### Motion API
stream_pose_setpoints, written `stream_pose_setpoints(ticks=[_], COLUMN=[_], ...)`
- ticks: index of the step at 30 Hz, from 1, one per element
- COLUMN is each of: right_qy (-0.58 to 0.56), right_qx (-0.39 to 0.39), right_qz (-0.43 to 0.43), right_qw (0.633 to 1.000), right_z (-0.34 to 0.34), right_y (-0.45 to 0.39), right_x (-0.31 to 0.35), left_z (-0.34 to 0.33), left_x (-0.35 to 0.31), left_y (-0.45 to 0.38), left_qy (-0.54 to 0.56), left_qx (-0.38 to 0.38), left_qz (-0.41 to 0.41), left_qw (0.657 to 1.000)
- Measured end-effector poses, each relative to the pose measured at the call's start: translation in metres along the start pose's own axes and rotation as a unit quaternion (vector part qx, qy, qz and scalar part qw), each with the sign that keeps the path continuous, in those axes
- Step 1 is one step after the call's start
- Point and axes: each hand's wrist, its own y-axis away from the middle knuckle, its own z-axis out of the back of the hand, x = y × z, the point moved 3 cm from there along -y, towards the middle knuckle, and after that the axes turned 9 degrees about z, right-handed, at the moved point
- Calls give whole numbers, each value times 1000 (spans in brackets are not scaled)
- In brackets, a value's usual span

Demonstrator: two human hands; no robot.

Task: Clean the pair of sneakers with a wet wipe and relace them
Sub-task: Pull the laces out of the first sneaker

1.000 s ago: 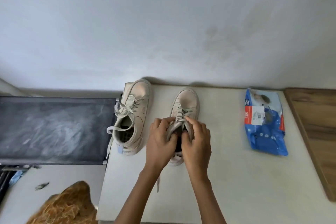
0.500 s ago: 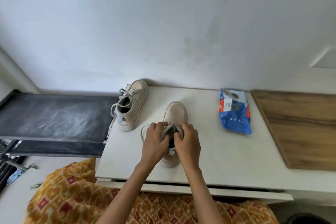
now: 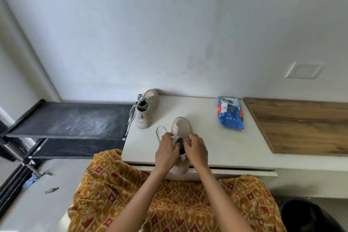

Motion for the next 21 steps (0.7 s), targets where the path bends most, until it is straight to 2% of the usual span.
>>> stream_pose_setpoints(ticks=[4, 10, 14, 18, 20, 21], right_qy=[20, 43, 63, 37, 27, 22], right_qx=[8, 39, 46, 83, 83, 84], right_qz=[38, 84, 55, -12, -4, -2], right_qw=[999, 995, 995, 996, 996, 996], right_z=[6, 12, 13, 11, 11, 12], right_y=[-1, -23, -19, -15, -17, -18], right_x=[2, 13, 7, -1, -2, -3], left_z=[10, 20, 16, 22, 29, 36], left_x=[5, -1, 0, -1, -2, -4], left_y=[1, -30, -46, -57, -60, -59], left_qy=[-12, -9, -91, -176, -180, -120], left_qx=[-12, 10, 75, 64, 122, 186], left_qz=[-23, -28, -92, -141, -111, -70], left_qw=[1000, 1000, 989, 972, 970, 973])
